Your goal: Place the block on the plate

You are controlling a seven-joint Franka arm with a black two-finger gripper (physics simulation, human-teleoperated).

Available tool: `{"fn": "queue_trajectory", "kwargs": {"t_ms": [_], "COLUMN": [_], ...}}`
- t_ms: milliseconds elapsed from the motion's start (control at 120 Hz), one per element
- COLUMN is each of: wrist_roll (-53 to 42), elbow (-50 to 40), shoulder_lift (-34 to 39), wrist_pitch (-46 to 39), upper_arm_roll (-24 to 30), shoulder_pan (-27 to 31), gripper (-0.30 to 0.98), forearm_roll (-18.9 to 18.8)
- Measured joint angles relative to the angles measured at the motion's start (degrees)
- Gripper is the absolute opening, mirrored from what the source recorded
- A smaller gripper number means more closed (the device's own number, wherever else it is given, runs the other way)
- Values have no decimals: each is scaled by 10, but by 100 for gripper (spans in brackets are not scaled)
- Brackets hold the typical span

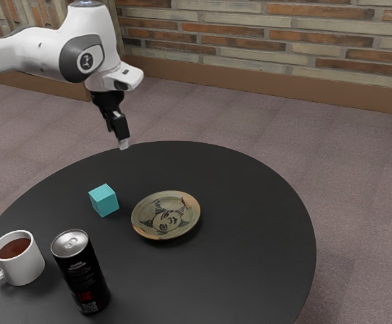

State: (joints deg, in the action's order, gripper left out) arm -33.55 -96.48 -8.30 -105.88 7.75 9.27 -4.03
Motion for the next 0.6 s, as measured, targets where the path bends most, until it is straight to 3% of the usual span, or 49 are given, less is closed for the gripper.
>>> {"fn": "queue_trajectory", "kwargs": {"t_ms": [200, 467, 600], "wrist_roll": [-2, 6, 9], "elbow": [-5, -7, -7], "shoulder_lift": [-3, -82, -119], "wrist_pitch": [7, 11, 3], "upper_arm_roll": [3, -43, -45], "shoulder_pan": [-1, 8, 33], "gripper": [69, 69, 69], "forearm_roll": [-12, -19, -2]}}
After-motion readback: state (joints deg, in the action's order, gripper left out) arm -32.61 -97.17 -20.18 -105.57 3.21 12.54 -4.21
